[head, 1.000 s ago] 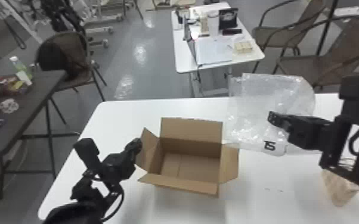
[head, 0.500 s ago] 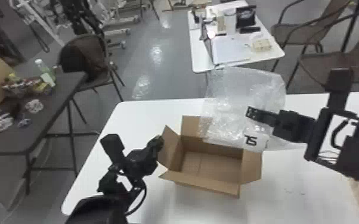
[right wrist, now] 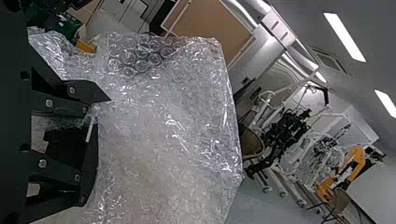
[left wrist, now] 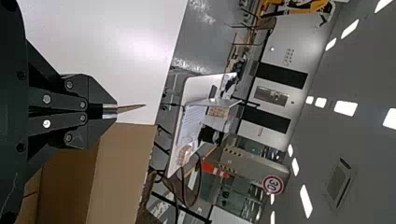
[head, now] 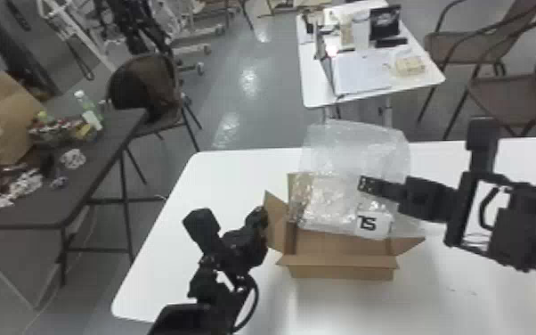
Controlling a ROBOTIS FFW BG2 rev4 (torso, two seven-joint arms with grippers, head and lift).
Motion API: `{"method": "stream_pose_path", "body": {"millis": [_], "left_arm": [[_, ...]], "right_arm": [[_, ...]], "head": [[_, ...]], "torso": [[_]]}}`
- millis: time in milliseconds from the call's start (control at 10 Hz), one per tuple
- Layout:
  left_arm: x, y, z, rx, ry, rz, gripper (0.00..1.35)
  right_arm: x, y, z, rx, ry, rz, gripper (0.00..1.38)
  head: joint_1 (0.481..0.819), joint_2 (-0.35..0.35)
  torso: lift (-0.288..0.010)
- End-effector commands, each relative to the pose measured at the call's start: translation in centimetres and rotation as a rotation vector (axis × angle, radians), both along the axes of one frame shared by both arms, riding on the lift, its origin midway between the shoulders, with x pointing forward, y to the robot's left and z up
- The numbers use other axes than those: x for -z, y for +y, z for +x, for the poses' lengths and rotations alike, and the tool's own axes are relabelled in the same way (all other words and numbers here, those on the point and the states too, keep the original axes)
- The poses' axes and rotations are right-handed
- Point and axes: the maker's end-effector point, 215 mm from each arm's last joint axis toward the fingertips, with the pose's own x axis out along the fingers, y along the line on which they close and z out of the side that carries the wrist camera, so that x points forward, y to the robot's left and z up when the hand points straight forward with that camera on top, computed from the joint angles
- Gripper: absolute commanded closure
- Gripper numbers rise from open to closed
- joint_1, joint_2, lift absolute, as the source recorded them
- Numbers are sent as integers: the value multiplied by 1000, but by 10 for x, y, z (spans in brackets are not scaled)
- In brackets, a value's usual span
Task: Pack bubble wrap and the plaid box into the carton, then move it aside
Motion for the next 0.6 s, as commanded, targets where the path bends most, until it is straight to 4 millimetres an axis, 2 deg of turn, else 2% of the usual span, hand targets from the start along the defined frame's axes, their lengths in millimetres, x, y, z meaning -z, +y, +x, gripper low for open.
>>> {"method": "stream_pose_path", "body": {"millis": [0, 200, 400, 500], "left_arm": [[-2, -11, -2, 0, -16, -10, 1211], [-2, -10, -3, -6, -14, -7, 1211], [-6, -12, -2, -12, -26, -15, 1211], [-6, -17, -3, -8, -28, -24, 1211]], "right_arm": [[22, 16, -5, -40, 44, -11, 1191], [58, 26, -6, -67, 101, -44, 1191], [89, 13, 9, -39, 108, -132, 1191], [102, 13, 12, -38, 125, -132, 1191]], "head": [[695, 350], [695, 350], [695, 350], [695, 350]], "torso": [[-27], [-27], [-27], [-27]]}}
